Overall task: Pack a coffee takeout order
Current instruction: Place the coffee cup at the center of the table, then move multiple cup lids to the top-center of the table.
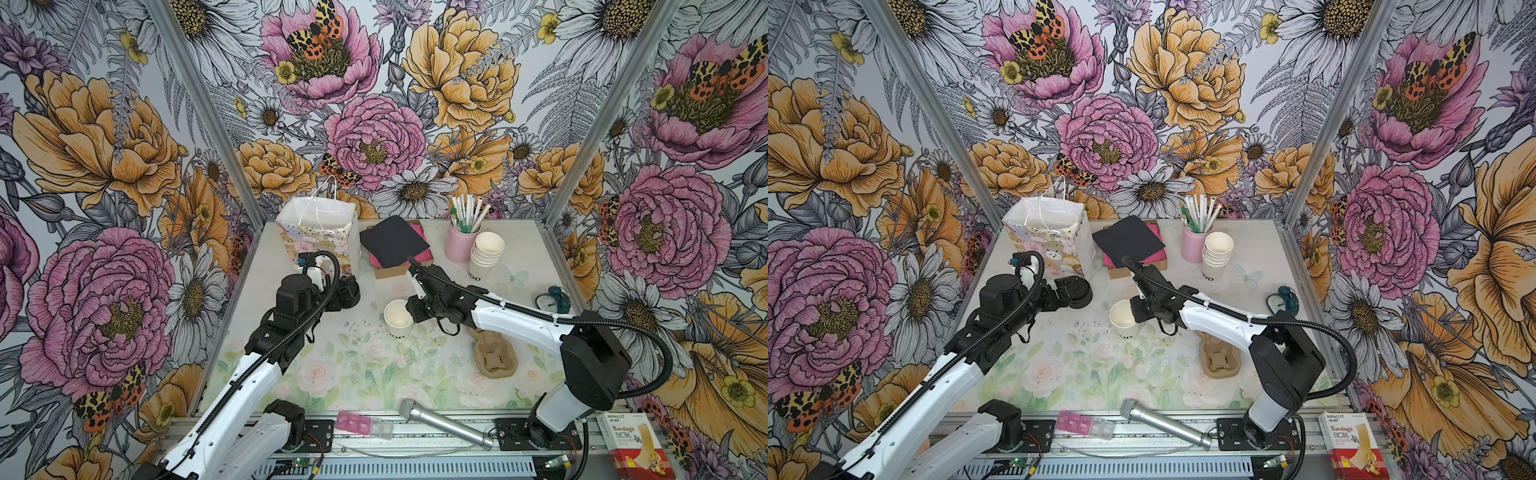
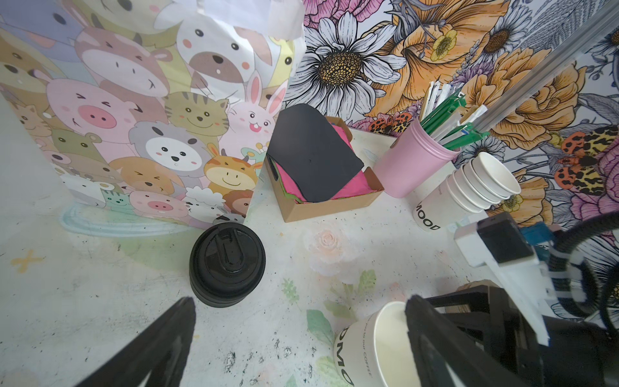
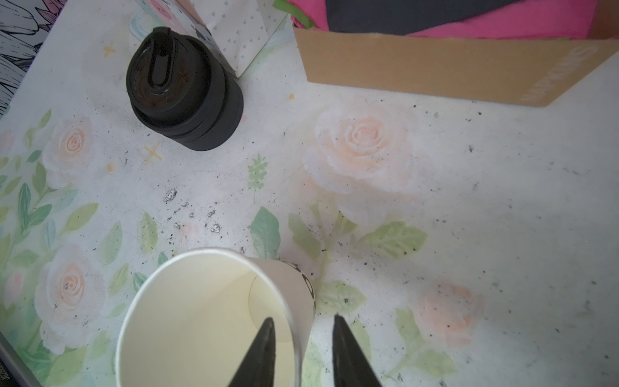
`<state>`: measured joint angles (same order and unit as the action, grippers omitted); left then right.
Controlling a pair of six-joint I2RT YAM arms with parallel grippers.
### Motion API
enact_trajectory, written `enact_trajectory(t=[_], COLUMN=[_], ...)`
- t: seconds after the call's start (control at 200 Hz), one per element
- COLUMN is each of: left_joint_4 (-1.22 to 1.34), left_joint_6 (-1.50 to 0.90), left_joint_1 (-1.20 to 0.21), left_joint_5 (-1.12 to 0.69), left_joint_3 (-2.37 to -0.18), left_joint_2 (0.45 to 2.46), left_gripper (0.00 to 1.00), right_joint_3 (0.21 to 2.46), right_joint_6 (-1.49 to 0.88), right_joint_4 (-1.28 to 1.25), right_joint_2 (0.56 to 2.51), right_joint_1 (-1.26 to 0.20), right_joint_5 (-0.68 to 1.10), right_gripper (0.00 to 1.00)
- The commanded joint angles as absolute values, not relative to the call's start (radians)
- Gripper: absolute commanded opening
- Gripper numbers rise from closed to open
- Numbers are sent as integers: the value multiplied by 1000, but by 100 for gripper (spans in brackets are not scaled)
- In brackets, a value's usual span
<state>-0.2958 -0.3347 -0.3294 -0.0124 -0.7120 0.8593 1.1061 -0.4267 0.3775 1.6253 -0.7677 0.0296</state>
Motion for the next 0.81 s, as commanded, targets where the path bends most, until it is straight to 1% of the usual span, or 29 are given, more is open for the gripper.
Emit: enact_trajectory(t=[0.0,0.12,0.28,0.345,0.375,0.505,0.53,0.62,0.8], left_joint_4=[-278,-281,-313,-335,-343,-354,-354,-365,-383], left_joint_6=[-342,-355,-384,-398,-405,-445,-447,-446,-434], left_joint_1=[-315,-286,-181,-141,-121,-55,-49,-39,-31], left_joint_5=[-24,-51,-154,-187,-205,-283,-295,-325,-342], left_joint_3=[-701,-694,-710,-719,-721,-717,-714,-724,-762], left_joint_2=[842,828,831,839,843,875,885,935,1072], left_gripper=[99,99,99,99,99,98,97,96,94], right_joint_3=[1146,1181,1274,1325,1350,1454,1469,1516,1557], right_joint_6=[-422,-404,-356,-336,-325,-281,-278,-260,-244], right_joint_4=[383,383,387,392,392,398,398,398,398], right_joint_2=[1574,1520,1510,1536,1552,1640,1655,1705,1772], right_joint_1=[-775,-777,-788,-788,-817,-844,-847,-857,-867], right_joint_5=[11,-4,-17,-26,-26,-31,-32,-35,-17], right_gripper=[42,50,61,63,63,68,71,74,77])
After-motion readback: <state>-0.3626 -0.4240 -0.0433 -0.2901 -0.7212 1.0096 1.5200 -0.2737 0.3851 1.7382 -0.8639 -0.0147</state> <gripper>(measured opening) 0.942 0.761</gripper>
